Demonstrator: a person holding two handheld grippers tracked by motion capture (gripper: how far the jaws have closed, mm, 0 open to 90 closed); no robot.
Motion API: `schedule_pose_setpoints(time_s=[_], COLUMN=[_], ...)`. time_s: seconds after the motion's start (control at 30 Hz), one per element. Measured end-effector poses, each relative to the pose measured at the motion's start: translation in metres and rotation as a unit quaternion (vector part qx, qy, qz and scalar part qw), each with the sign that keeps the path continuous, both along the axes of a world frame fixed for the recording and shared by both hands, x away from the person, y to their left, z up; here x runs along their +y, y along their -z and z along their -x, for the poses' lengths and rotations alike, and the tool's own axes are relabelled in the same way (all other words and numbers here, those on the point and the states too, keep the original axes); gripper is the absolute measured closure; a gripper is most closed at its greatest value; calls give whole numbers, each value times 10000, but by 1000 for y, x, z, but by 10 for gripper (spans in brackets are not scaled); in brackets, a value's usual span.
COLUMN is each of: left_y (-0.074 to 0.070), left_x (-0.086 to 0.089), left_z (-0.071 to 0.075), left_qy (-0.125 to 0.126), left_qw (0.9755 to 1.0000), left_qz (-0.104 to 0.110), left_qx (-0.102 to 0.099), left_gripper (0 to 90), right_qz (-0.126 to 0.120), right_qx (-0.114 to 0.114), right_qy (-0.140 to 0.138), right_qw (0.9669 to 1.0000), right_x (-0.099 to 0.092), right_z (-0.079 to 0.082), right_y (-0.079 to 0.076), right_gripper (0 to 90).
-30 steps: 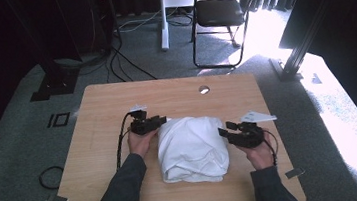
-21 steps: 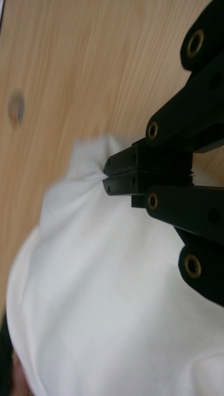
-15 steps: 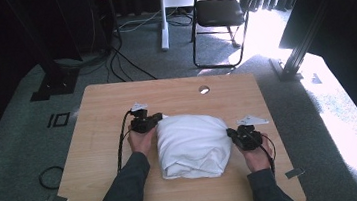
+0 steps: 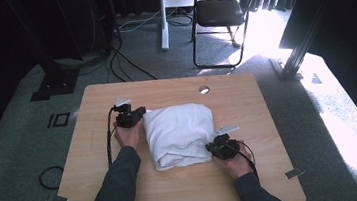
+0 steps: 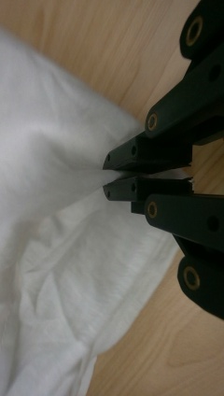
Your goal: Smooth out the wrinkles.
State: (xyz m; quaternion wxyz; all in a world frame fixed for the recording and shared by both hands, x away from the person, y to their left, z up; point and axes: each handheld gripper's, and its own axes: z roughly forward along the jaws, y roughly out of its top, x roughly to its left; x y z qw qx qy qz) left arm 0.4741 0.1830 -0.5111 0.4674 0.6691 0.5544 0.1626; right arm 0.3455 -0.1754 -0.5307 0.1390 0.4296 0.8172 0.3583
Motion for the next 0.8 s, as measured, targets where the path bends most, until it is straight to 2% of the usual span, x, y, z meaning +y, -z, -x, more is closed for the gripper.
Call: schedule_pose_setpoints(time_s=[0.03, 0.1, 0.13, 0.17, 0.2, 0.3, 0.33, 0.37, 0.4, 0.47, 0.57, 0.67, 0.8], left_y=[1, 1, 0, -1, -3, -13, -13, -18, -20, -24, -26, -28, -30], left_x=[1, 2, 2, 2, 3, 8, 8, 14, 17, 23, 29, 32, 34], left_z=[-1, 0, 1, 2, 4, 16, 16, 25, 31, 42, 57, 69, 81], left_qy=[-9, -26, -36, -67, -42, 50, 50, 152, 174, 305, 472, 579, 648], left_qw=[10000, 10000, 10000, 9999, 9999, 9994, 9994, 9987, 9984, 9977, 9967, 9958, 9947], left_qz=[-8, 4, 36, 73, 129, 176, 176, 295, 279, 271, 155, -82, -167], left_qx=[16, 12, -26, -82, -92, -301, -301, -399, -456, -538, -638, -701, -776], left_gripper=[853, 848, 817, 764, 702, 606, 573, 573, 541, 514, 504, 498, 495], right_qz=[-141, -283, -475, -533, -477, -833, -833, -877, -961, -915, -950, -1044, -1086], right_qx=[-53, -133, -125, -84, -141, -273, -273, -325, -393, -464, -516, -497, -533], right_qy=[28, 316, 369, 424, 564, 472, 472, 442, 406, 422, 530, 666, 802], right_qw=[9999, 9990, 9981, 9976, 9972, 9950, 9950, 9946, 9938, 9938, 9927, 9911, 9894], right_x=[-10, -33, -44, -52, -58, -61, -61, -59, -56, -55, -58, -65, -72], right_z=[5, 14, 18, 21, 24, 28, 28, 29, 31, 33, 35, 34, 34], right_y=[-3, -9, -9, -9, -9, -7, -7, -6, -3, -2, -2, 0, 0], right_gripper=[844, 782, 703, 635, 580, 488, 488, 464, 434, 410, 399, 394, 388])
